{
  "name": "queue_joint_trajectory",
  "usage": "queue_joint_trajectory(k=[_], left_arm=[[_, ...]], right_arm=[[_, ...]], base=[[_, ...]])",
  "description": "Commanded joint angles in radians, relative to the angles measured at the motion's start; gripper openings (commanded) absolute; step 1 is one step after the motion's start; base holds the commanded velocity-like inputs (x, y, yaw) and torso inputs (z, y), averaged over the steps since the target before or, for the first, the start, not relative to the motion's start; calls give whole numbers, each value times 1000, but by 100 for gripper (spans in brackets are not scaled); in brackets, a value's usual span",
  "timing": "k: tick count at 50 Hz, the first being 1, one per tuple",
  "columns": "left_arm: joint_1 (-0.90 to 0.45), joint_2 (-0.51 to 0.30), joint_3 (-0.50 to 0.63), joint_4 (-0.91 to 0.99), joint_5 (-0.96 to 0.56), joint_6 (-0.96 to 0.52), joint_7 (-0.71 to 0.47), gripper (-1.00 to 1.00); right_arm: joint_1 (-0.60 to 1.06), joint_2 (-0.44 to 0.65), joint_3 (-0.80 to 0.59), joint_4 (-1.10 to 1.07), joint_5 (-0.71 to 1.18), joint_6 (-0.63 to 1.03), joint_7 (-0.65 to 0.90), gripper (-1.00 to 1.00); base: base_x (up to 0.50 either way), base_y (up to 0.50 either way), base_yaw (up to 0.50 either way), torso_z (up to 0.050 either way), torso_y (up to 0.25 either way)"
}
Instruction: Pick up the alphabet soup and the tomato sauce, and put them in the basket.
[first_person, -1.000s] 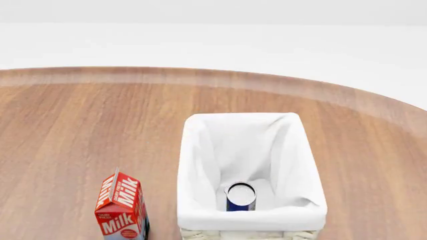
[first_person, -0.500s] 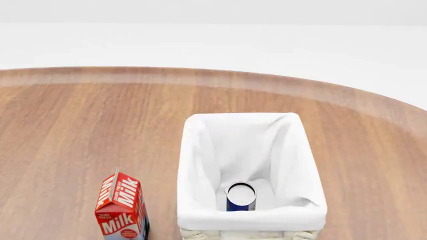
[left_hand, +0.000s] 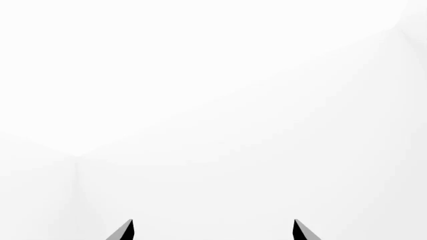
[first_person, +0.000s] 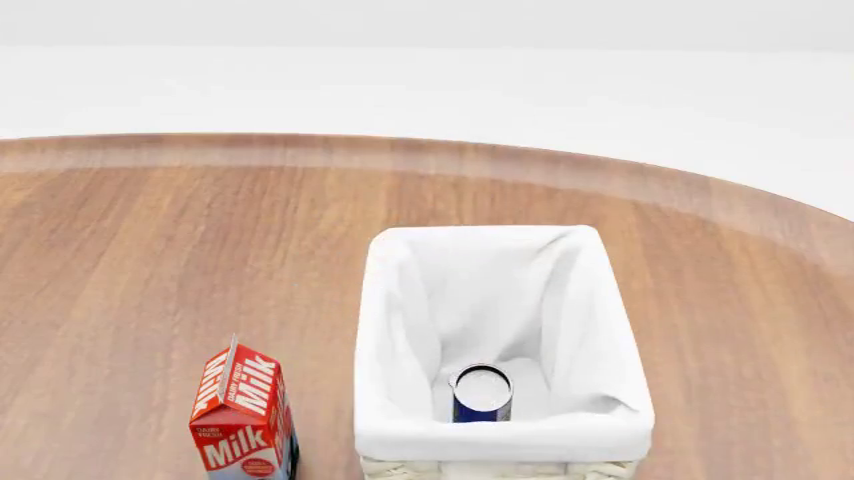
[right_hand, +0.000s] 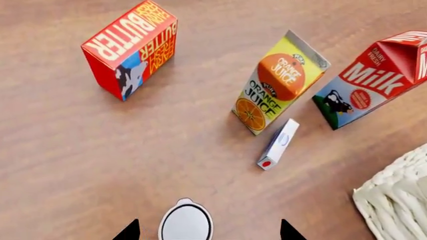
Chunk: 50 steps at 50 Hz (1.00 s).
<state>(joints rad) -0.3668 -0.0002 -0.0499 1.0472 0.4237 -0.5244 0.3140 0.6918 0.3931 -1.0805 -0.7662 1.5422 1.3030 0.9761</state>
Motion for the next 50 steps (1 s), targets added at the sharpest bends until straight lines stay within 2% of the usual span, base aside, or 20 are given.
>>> queue_joint_trajectory(k=[1, 9, 12, 13, 18, 19, 22, 40, 50], left_arm=[[9, 0, 2, 0, -2, 7, -5, 100], [7, 0, -3, 0, -5, 7, -3, 100], [10, 0, -6, 0, -6, 10, -3, 100], [15, 0, -9, 0, -11, 14, -6, 100], [14, 0, -8, 0, -9, 11, -4, 100], [10, 0, -7, 0, -7, 9, -3, 100], [8, 0, -6, 0, -5, 8, -1, 100], [19, 0, -14, 0, -15, 17, -4, 100], [21, 0, -14, 0, -13, 18, -4, 100]], right_arm=[[-10, -8, -26, 14, -70, -8, -39, 100], [-28, -11, -57, 38, -159, -28, -101, 100], [-53, 7, -104, 60, -287, -72, -186, 100], [-43, 4, -88, 65, -252, -63, -171, 100], [-57, 16, -105, 93, -304, -94, -212, 100], [-71, 25, -131, 106, -361, -122, -245, 100], [-65, 20, -113, 102, -320, -109, -221, 100], [-106, 34, -134, 111, -373, -175, -260, 100], [-125, 31, -175, 142, -454, -221, -305, 100]], base=[[0, 0, 0, 0, 0], [0, 0, 0, 0, 0], [0, 0, 0, 0, 0], [0, 0, 0, 0, 0], [0, 0, 0, 0, 0], [0, 0, 0, 0, 0], [0, 0, 0, 0, 0], [0, 0, 0, 0, 0], [0, 0, 0, 0, 0]])
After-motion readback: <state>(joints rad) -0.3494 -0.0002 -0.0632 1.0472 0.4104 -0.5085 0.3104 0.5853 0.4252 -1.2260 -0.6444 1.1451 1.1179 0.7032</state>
